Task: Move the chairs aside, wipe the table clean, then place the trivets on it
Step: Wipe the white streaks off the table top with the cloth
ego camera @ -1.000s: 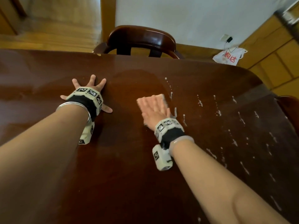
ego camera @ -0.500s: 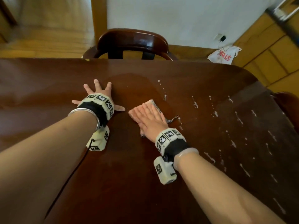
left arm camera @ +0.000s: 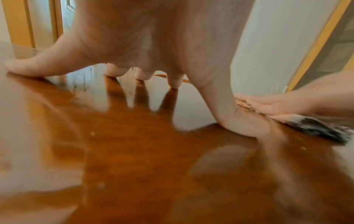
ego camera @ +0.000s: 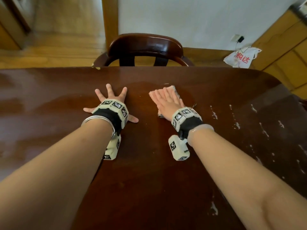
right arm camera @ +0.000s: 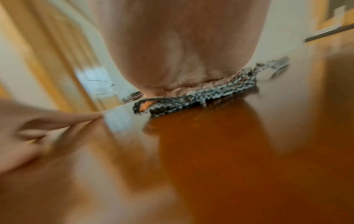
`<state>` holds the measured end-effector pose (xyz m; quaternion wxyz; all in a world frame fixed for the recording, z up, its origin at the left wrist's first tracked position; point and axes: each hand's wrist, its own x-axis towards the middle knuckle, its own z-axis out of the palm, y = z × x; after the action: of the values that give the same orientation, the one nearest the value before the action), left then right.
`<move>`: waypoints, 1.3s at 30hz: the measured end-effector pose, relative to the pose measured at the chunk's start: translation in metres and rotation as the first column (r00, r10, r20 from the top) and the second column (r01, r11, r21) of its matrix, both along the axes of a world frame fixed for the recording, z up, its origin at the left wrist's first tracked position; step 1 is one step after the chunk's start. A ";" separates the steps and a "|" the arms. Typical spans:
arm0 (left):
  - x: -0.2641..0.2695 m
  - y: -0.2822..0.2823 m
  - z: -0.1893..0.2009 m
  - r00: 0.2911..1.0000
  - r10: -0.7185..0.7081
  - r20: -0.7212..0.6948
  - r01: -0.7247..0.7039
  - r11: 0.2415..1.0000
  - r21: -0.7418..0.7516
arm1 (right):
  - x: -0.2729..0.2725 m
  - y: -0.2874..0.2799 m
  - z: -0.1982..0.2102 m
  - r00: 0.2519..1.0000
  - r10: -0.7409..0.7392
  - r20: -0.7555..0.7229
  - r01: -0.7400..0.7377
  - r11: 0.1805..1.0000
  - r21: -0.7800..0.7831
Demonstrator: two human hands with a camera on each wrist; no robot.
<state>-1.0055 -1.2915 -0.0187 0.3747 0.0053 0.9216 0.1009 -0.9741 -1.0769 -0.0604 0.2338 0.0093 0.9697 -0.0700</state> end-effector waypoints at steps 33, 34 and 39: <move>-0.002 0.001 0.003 0.999 0.017 0.046 -0.018 0.999 0.040 | -0.029 0.017 0.012 0.987 0.141 0.081 -0.151 0.981 0.126; -0.002 0.001 0.004 0.999 0.013 0.042 -0.015 0.999 0.039 | -0.033 0.031 0.010 0.996 0.049 0.074 -0.060 0.986 0.158; -0.004 0.001 0.004 0.999 0.012 0.042 -0.013 1.000 0.028 | -0.067 -0.003 0.017 0.995 -0.095 0.008 0.091 0.974 0.209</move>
<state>-1.0098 -1.2901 -0.0151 0.3934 0.0027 0.9120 0.1161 -1.0414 -1.0795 -0.0435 0.2365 0.0797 0.9681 0.0211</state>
